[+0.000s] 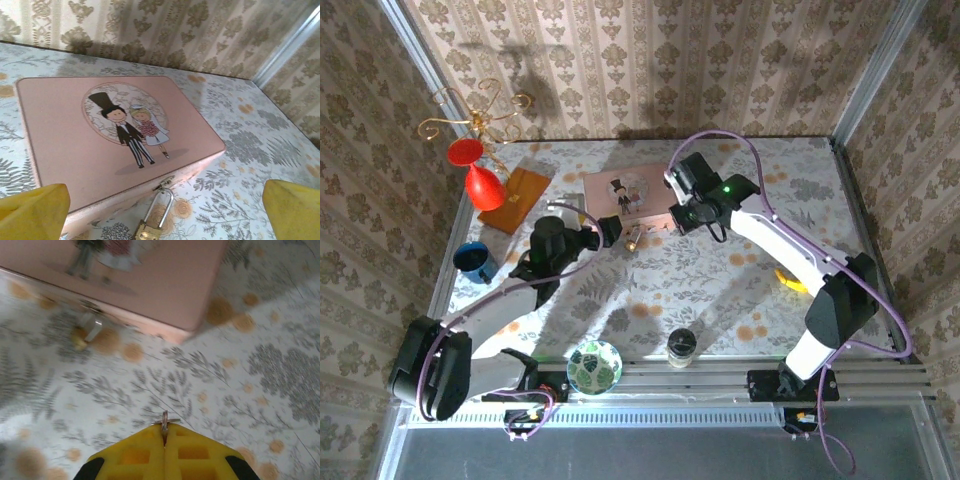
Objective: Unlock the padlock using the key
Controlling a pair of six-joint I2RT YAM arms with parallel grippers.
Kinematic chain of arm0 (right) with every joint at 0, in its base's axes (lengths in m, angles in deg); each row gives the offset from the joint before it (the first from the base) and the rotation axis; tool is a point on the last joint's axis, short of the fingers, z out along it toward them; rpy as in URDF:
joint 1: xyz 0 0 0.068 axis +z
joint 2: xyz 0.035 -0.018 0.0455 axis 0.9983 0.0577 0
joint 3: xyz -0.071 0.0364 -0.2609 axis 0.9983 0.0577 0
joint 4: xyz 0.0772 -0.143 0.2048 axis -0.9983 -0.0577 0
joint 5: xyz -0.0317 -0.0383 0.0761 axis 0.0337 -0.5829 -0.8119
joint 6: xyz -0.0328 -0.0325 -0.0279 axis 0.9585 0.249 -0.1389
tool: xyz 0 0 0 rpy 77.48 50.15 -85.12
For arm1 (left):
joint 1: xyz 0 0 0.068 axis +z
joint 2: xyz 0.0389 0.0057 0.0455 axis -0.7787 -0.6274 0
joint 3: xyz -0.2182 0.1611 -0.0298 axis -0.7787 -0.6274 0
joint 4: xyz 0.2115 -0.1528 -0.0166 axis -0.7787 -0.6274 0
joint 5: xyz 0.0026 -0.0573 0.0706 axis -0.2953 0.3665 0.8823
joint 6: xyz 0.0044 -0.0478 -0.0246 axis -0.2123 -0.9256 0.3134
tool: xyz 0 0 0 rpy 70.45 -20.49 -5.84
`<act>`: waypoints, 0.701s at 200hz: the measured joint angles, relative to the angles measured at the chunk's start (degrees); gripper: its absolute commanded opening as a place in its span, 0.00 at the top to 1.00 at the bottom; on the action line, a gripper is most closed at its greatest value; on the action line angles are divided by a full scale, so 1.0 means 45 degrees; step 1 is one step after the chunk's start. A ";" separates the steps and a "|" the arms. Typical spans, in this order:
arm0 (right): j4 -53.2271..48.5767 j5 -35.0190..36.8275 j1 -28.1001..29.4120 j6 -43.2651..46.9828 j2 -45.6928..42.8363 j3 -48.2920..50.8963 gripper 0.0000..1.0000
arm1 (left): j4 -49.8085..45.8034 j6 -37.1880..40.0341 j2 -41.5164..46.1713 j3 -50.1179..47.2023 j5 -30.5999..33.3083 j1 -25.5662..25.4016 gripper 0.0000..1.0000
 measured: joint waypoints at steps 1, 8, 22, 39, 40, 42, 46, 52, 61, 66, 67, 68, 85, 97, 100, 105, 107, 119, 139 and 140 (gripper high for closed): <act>-0.0019 -0.0029 0.0010 0.0000 0.0000 -0.0034 1.00 | 0.0044 0.0029 0.0000 -0.0019 -0.0068 0.0015 0.00; -0.0126 -0.0340 0.0092 -0.0049 0.0000 -0.0321 1.00 | 0.0262 0.0126 0.0024 -0.0136 -0.0418 0.0068 0.00; -0.0214 -0.1064 0.0209 -0.0185 -0.0073 -0.0675 1.00 | 0.0767 0.0282 0.0024 -0.0325 -0.1117 0.0189 0.00; -0.0291 -0.1991 0.0209 -0.0423 -0.0262 -0.0753 1.00 | 0.1195 0.0549 0.0010 -0.0384 -0.2093 0.0471 0.00; -0.0306 -0.2059 0.0209 -0.0437 -0.0282 -0.0753 1.00 | 0.1219 0.0554 0.0010 -0.0384 -0.2127 0.0481 0.00; -0.0316 -0.2181 0.0204 -0.0452 -0.0316 -0.0758 1.00 | 0.1282 0.0583 0.0005 -0.0384 -0.2249 0.0505 0.00; -0.0325 -0.2390 0.0204 -0.0500 -0.0374 -0.0758 1.00 | 0.1384 0.0661 -0.0019 -0.0384 -0.2448 0.0554 0.00; -0.0335 -0.2730 0.0199 -0.0573 -0.0471 -0.0758 1.00 | 0.1530 0.0782 -0.0058 -0.0374 -0.2769 0.0627 0.00; -0.0350 -0.3269 0.0199 -0.0685 -0.0661 -0.0758 1.00 | 0.1739 0.0971 -0.0180 -0.0330 -0.3288 0.0675 0.00; -0.0350 -0.3531 0.0199 -0.0729 -0.0772 -0.0758 1.00 | 0.1875 0.1083 -0.0282 -0.0316 -0.3555 0.0675 0.00; -0.0350 -0.3570 0.0199 -0.0729 -0.0787 -0.0758 1.00 | 0.1899 0.1098 -0.0291 -0.0316 -0.3594 0.0675 0.00; -0.0350 -0.3643 0.0199 -0.0724 -0.0816 -0.0758 1.00 | 0.1933 0.1112 -0.0311 -0.0316 -0.3638 0.0675 0.00; -0.0325 -0.4420 0.0199 -0.0860 -0.1243 -0.0758 1.00 | 0.2555 0.1384 -0.0685 -0.0316 -0.4430 0.0602 0.02; -0.0267 -0.4823 0.0199 -0.1001 -0.1545 -0.0758 1.00 | 0.2943 0.1603 -0.0860 -0.0316 -0.4799 0.0505 0.03; -0.0262 -0.4906 0.0199 -0.1044 -0.1603 -0.0758 1.00 | 0.3007 0.1685 -0.0879 -0.0316 -0.4818 0.0447 0.04; -0.0228 -0.5042 0.0199 -0.1083 -0.1710 -0.0758 1.00 | 0.3143 0.1836 -0.0889 -0.0316 -0.4881 0.0316 0.06; -0.0214 -0.5095 0.0199 -0.1112 -0.1749 -0.0758 1.00 | 0.3162 0.1875 -0.0889 -0.0316 -0.4886 0.0272 0.07; -0.0068 -0.5382 0.0199 -0.1311 -0.1933 -0.0753 1.00 | 0.3453 0.2307 -0.0884 -0.0311 -0.4949 -0.0199 0.12; 0.0199 -0.5765 0.0199 -0.1651 -0.2055 -0.0738 1.00 | 0.3784 0.3177 -0.0884 -0.0306 -0.4906 -0.0957 0.14; 0.0219 -0.5770 0.0199 -0.1666 -0.2055 -0.0733 1.00 | 0.3793 0.3215 -0.0884 -0.0306 -0.4906 -0.0986 0.14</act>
